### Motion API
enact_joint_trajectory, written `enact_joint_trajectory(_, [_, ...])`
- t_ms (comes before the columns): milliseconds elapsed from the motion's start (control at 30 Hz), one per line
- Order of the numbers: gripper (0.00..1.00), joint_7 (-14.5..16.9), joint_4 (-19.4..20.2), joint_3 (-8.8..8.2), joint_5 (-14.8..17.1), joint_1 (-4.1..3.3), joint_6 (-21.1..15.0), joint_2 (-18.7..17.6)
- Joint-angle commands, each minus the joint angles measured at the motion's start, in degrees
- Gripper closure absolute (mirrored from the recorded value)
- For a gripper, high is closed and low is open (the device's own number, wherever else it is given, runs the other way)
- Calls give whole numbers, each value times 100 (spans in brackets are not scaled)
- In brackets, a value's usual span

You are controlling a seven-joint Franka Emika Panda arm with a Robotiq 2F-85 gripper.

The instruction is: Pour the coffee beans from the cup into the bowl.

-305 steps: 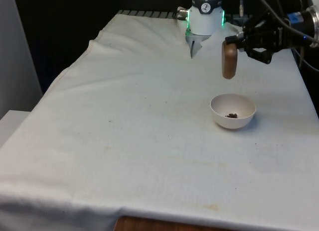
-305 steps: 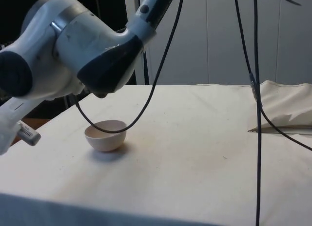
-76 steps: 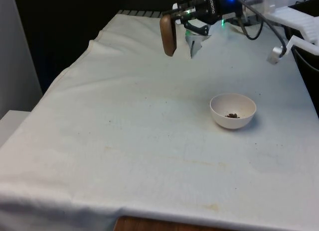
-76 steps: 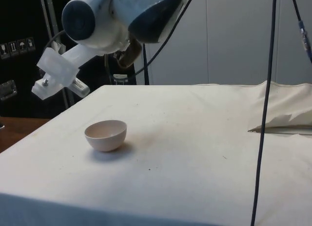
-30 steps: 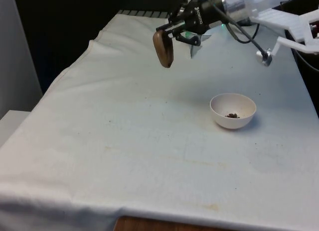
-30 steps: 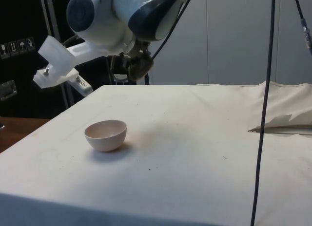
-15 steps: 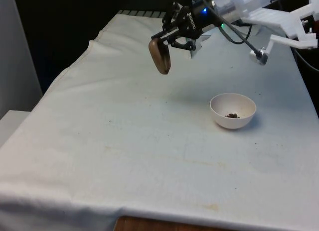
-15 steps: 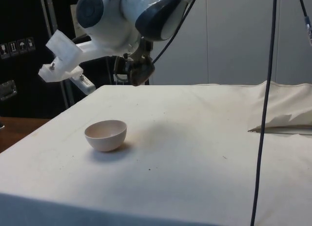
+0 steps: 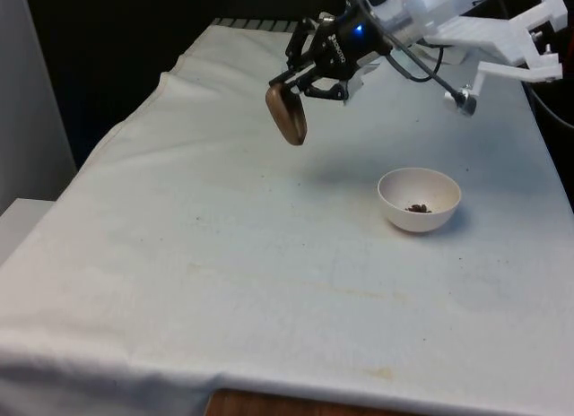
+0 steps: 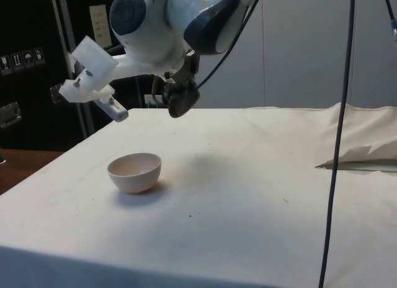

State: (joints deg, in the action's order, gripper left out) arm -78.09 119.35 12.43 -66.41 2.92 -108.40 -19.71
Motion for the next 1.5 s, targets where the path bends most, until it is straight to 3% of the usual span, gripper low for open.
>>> enact_joint_trajectory(0, [100,40,109,0,11,46,-212,74])
enact_joint_trajectory(233, [100,52,355,-115,-23,40,-550,201])
enact_joint_trajectory(267, [100,6,292,-126,-11,0,-395,143])
enact_joint_trajectory(333, [100,57,413,-143,-17,46,-642,223])
enact_joint_trajectory(533, [100,74,521,-252,29,46,-957,264])
enact_joint_trajectory(567, [100,6,476,-269,-11,0,-825,218])
enact_joint_trajectory(600, [100,74,539,-264,34,46,-1003,264])
enact_joint_trajectory(867, [100,80,665,-390,57,52,-1381,292])
enact_joint_trajectory(900, [100,6,613,-413,0,0,-1255,246])
enact_joint_trajectory(933, [100,80,682,-407,57,52,-1427,292])
enact_joint_trajectory(1133, [100,57,791,-521,69,52,-1730,321])
enact_joint_trajectory(1167, [100,6,716,-533,6,0,-1576,264])
enact_joint_trajectory(1200, [100,52,802,-544,74,52,-1776,327])
enact_joint_trajectory(1233, [100,46,819,-567,74,57,-1828,338])
enact_joint_trajectory(1467, [100,34,963,-773,115,52,-2212,413])
